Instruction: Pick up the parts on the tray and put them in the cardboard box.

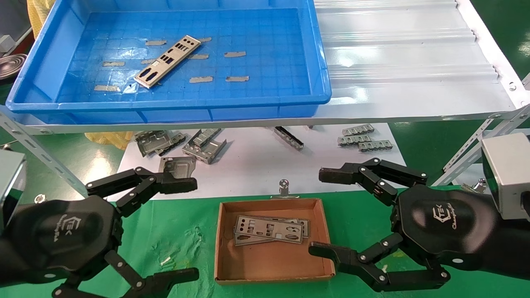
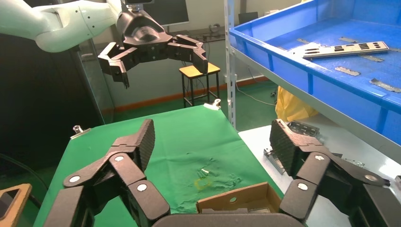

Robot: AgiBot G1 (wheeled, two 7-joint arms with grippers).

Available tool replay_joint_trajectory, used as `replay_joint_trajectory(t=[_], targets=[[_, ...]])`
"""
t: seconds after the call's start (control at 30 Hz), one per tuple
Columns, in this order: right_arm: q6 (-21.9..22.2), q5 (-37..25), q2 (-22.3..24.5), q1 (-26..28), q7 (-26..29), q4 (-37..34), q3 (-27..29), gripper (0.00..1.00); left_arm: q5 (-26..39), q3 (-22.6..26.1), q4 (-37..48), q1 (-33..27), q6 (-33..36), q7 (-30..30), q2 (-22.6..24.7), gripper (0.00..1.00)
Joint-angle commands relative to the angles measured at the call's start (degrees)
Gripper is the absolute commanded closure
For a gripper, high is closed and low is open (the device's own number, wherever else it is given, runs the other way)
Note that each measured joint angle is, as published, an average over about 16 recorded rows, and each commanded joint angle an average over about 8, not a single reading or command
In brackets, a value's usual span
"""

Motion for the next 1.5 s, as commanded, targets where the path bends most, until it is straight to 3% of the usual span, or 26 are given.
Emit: replay_joint_trajectory(t=[0.03, 0.13, 0.17, 0.4, 0.67, 1.5], targets=[[0.0, 0.0, 0.0, 0.0, 0.0, 0.0, 0.0, 0.08, 0.0, 0.0, 0.0, 0.0, 0.0, 0.0, 0.0, 0.00], [0.0, 0.0, 0.0, 0.0, 0.0, 0.0, 0.0, 0.05, 0.0, 0.0, 0.0, 0.0, 0.0, 0.0, 0.0, 0.00], [0.0, 0.0, 0.0, 0.0, 0.0, 0.0, 0.0, 0.00, 0.0, 0.0, 0.0, 0.0, 0.0, 0.0, 0.0, 0.00], [0.0, 0.0, 0.0, 0.0, 0.0, 0.0, 0.0, 0.00, 0.0, 0.0, 0.0, 0.0, 0.0, 0.0, 0.0, 0.00], [0.0, 0.0, 0.0, 0.0, 0.0, 0.0, 0.0, 1.00, 0.0, 0.0, 0.0, 0.0, 0.0, 0.0, 0.0, 0.00], [0.0, 0.0, 0.0, 0.0, 0.0, 0.0, 0.0, 1.00, 0.0, 0.0, 0.0, 0.0, 0.0, 0.0, 0.0, 0.00]])
